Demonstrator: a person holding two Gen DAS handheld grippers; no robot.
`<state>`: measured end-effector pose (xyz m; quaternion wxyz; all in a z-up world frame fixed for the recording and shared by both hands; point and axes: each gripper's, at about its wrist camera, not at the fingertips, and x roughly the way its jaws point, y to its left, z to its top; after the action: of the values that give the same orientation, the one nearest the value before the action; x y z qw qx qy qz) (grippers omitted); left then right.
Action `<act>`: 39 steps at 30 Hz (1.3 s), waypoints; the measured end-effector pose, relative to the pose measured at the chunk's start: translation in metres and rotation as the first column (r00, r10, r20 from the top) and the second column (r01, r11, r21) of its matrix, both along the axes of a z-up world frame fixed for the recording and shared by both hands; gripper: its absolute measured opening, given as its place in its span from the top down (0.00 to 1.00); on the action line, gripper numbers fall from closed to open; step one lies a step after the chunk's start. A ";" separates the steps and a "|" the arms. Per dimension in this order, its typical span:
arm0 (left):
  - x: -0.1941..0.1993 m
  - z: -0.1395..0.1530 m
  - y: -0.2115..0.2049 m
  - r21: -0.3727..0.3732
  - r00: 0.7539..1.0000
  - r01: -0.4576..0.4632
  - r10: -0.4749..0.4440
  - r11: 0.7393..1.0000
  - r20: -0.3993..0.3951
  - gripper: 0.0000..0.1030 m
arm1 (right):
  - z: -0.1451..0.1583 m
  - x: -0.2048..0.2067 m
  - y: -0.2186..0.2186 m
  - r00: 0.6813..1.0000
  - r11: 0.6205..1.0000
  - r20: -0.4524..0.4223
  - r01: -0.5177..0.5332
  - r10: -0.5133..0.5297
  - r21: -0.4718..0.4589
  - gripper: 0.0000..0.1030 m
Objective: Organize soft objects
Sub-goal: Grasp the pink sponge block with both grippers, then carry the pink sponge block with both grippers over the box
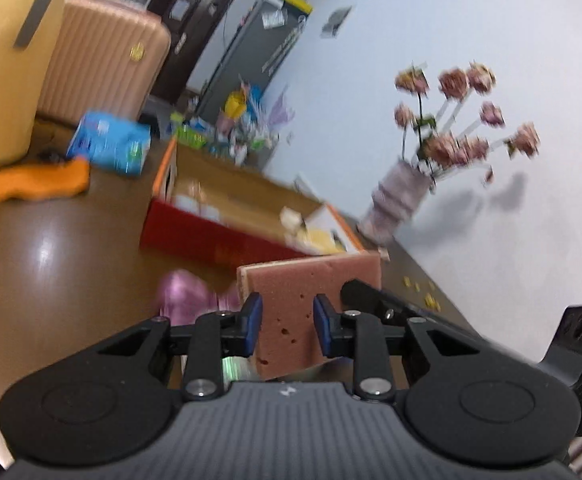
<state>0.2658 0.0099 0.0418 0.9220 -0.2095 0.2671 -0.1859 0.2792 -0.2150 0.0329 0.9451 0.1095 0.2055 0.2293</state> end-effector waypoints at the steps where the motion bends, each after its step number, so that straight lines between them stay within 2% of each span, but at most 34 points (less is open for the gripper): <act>1: -0.011 -0.006 -0.003 0.005 1.000 0.006 -0.006 1.000 -0.030 0.73 | -0.008 -0.011 -0.004 0.999 1.000 -0.047 0.011 -0.010 0.020 0.67; 5: -0.036 -0.032 -0.013 0.037 0.991 0.015 -0.010 0.999 -0.136 0.73 | -0.041 -0.046 -0.011 0.975 0.996 -0.218 0.064 -0.051 0.055 0.67; 9: -0.044 -0.044 -0.015 0.057 0.990 0.025 -0.017 0.998 -0.139 0.72 | -0.064 -0.061 -0.018 0.951 0.993 -0.307 0.066 -0.033 0.099 0.67; 11: -0.045 -0.047 -0.015 0.064 0.992 0.029 -0.021 0.998 -0.126 0.71 | -0.066 -0.068 -0.018 0.957 0.994 -0.287 0.072 -0.045 0.087 0.67; 12: -0.046 -0.047 -0.015 0.073 0.992 0.031 -0.022 0.997 -0.122 0.67 | -0.065 -0.069 -0.017 0.960 0.994 -0.277 0.070 -0.046 0.078 0.66; 13: -0.048 -0.046 -0.015 0.077 0.992 0.030 -0.021 0.997 -0.122 0.61 | -0.064 -0.071 -0.018 0.960 0.994 -0.276 0.075 -0.051 0.077 0.65; 14: -0.050 -0.045 -0.014 0.079 0.992 0.031 -0.022 0.996 -0.121 0.50 | -0.063 -0.073 -0.019 0.960 0.994 -0.276 0.080 -0.055 0.080 0.65; 15: -0.053 -0.045 -0.012 0.082 0.992 0.031 -0.021 0.996 -0.121 0.46 | -0.061 -0.073 -0.019 0.960 0.993 -0.276 0.079 -0.054 0.082 0.65; 19: -0.056 -0.054 -0.013 0.094 0.988 0.056 -0.041 0.994 -0.148 0.46 | -0.063 -0.067 -0.023 0.955 0.991 -0.292 0.078 -0.045 0.104 0.65; 20: -0.055 -0.057 -0.012 0.090 0.985 0.061 -0.046 0.994 -0.164 0.49 | -0.064 -0.065 -0.023 0.955 0.991 -0.295 0.075 -0.039 0.112 0.65; 21: -0.054 -0.060 -0.012 0.077 0.982 0.069 -0.054 0.995 -0.180 0.58 | -0.064 -0.064 -0.022 0.954 0.991 -0.297 0.067 -0.030 0.117 0.67; 22: -0.053 -0.062 -0.011 0.059 0.980 0.069 -0.057 0.996 -0.190 0.58 | -0.064 -0.063 -0.022 0.954 0.991 -0.298 0.061 -0.023 0.121 0.70; 26: -0.050 -0.058 -0.009 0.051 0.980 0.063 -0.052 0.997 -0.192 0.61 | -0.061 -0.061 -0.022 0.950 0.989 -0.312 0.064 -0.020 0.133 0.71; 29: -0.041 -0.040 -0.009 0.040 0.987 0.070 -0.063 0.997 -0.146 0.61 | -0.041 -0.055 -0.024 0.964 0.988 -0.265 0.063 -0.023 0.143 0.71; 32: -0.009 -0.008 -0.012 0.045 0.994 0.088 -0.085 0.995 -0.067 0.61 | -0.005 -0.026 -0.027 0.984 0.992 -0.178 0.038 -0.016 0.123 0.71; 35: 0.050 0.030 -0.011 0.015 0.993 0.117 -0.117 0.993 -0.011 0.61 | 0.035 0.030 -0.032 0.995 0.995 -0.101 0.030 -0.020 0.097 0.71; 37: 0.103 0.047 -0.012 0.016 0.990 0.142 -0.142 0.990 0.003 0.61 | 0.055 0.080 -0.036 0.994 0.994 -0.101 0.039 -0.029 0.099 0.71; 39: 0.164 0.054 -0.013 0.021 0.988 0.153 -0.152 0.988 -0.020 0.61 | 0.069 0.139 -0.034 0.991 0.996 -0.124 0.050 -0.040 0.075 0.71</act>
<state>0.4296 -0.0029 0.0958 0.9049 -0.1797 0.2931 -0.2510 0.4186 -0.2490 0.1022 0.9306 0.1646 0.2516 0.2087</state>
